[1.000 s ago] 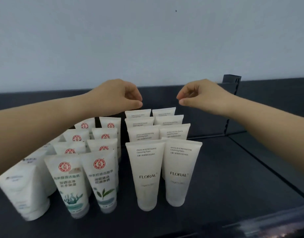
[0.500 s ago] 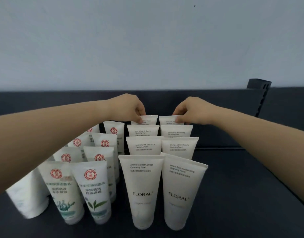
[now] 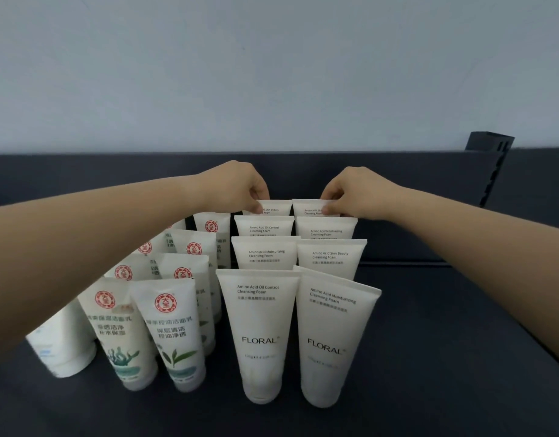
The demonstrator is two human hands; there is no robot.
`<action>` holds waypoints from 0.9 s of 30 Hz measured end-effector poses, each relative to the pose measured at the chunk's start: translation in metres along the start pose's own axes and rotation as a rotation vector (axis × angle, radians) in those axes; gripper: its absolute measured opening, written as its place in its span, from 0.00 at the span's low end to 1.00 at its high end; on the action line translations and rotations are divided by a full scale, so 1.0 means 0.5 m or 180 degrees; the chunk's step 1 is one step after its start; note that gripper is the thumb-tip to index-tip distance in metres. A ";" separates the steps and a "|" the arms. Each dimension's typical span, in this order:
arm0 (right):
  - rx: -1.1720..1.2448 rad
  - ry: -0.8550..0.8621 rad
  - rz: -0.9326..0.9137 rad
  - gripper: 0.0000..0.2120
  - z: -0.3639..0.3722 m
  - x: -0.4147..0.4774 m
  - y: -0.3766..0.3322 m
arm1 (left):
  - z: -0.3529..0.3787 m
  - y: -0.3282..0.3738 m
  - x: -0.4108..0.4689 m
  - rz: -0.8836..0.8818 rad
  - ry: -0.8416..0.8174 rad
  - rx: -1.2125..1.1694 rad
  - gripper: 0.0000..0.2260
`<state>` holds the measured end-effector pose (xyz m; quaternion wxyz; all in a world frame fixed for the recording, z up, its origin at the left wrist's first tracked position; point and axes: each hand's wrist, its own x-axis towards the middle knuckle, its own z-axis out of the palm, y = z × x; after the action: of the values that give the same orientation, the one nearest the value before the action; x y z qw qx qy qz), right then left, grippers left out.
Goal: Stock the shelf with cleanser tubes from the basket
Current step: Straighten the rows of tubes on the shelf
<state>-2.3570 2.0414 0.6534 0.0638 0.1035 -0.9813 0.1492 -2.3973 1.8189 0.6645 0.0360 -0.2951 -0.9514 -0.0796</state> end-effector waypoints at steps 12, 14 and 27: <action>0.0294 0.0320 -0.0127 0.11 -0.047 -0.028 -0.026 | -0.020 0.017 -0.018 -0.0074 0.0162 -0.0215 0.12; 0.0362 0.0521 -0.0239 0.08 -0.074 -0.053 -0.046 | -0.040 0.026 -0.037 0.0001 0.0520 -0.0341 0.09; 0.0100 -0.0360 -0.0343 0.11 -0.042 -0.179 -0.077 | -0.044 0.085 -0.175 0.0215 -0.0248 -0.0234 0.10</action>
<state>-2.2594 2.0283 0.6701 0.0146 0.1654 -0.9739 0.1548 -2.3007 1.8009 0.6814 -0.0093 -0.3311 -0.9380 -0.1017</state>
